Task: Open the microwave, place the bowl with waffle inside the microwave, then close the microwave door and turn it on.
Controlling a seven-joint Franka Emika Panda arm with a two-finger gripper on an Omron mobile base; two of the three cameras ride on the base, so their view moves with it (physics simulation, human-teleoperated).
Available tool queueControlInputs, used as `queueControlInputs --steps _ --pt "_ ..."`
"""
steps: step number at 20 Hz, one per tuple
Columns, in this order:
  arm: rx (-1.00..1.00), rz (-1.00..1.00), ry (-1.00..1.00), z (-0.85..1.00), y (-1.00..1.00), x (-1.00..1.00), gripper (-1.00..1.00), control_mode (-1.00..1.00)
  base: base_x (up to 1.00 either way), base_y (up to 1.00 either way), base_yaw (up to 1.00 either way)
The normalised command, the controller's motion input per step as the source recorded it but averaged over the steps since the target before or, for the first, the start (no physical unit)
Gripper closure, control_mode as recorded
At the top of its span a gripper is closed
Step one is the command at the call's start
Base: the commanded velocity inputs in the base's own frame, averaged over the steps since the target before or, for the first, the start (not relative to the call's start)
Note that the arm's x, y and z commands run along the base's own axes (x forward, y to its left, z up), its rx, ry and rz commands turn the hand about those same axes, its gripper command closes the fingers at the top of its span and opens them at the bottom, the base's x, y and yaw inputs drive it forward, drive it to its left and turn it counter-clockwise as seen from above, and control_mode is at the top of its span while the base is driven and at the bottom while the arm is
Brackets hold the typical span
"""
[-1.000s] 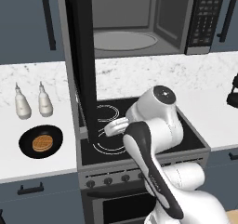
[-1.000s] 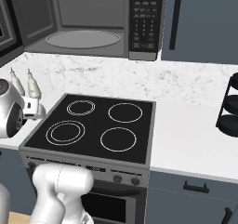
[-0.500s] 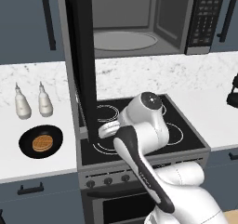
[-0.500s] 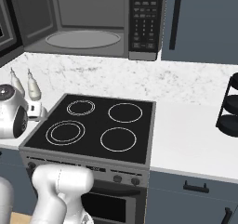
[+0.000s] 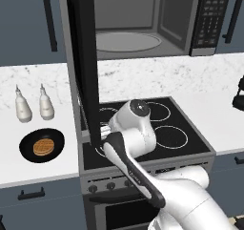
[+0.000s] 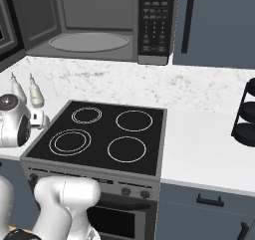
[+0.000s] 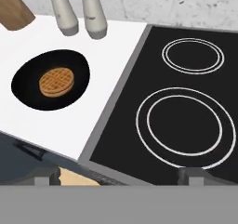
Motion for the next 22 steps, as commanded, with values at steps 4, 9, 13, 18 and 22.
queueControlInputs --steps 4,9,13,18,22 --pt "0.00 0.00 0.02 -0.01 0.71 0.38 -1.00 -1.00 0.00 0.00 0.00" --pt "0.00 0.00 0.03 0.00 0.53 0.33 -1.00 -1.00 0.00 0.00 0.00" --pt "0.00 0.00 0.05 0.00 0.45 0.20 -1.00 -1.00 0.00 0.00 0.00" --pt "0.00 0.00 0.00 -0.11 0.34 0.13 -1.00 -1.00 0.00 0.00 0.00" --pt "0.00 -0.01 0.02 -0.01 0.34 0.24 -1.00 -1.00 0.00 0.00 0.00"
